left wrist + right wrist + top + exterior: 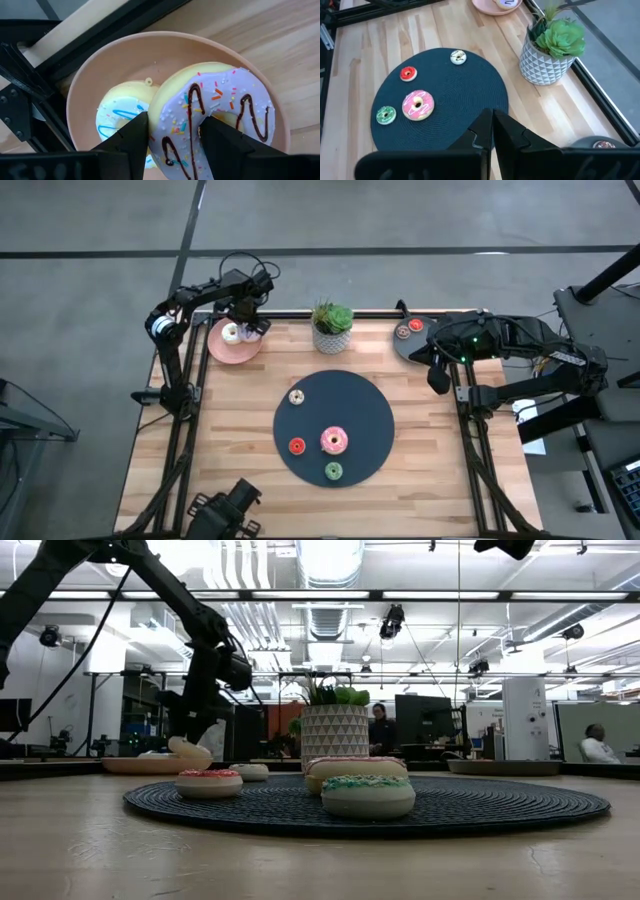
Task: Pick & Place donuts
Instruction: Put the large purple donut on the pink plate
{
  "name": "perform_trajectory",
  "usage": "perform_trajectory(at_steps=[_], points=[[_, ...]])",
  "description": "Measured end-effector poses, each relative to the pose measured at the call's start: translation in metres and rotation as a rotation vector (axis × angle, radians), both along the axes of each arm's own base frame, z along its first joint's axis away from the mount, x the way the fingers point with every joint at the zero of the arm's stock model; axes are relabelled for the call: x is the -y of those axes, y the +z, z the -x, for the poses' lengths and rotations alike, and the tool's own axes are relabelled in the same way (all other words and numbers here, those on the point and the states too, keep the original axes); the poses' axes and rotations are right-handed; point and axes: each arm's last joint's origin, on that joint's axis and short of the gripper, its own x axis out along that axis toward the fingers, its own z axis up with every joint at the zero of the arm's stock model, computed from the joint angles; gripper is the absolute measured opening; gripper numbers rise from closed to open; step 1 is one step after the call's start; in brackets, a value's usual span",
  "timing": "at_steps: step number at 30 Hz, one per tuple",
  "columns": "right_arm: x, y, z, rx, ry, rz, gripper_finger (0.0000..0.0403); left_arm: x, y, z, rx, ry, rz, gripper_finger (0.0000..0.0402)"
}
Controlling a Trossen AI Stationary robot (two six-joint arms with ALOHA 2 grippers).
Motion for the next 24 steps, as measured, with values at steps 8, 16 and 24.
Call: perform_trajectory(at_steps=[8,16,24], points=[[0.0000,0.0001,-0.0001,0.001,0.000,0.000,0.0009,0.0019,-0.0038,0.0014,-0.010,-0.003,0.013,0.0147],[0.0000,0.0001,-0.0001,0.002,0.001,0.000,0.0009,0.0034,-0.0069,0.0024,-0.017,-0.007,0.022,0.0147],[-0.0001,0.0001,-0.0001,0.002,0.002,-0.001,0.0009,0.0021,-0.0069,0.0016,-0.009,-0.017,0.011,0.0167]])
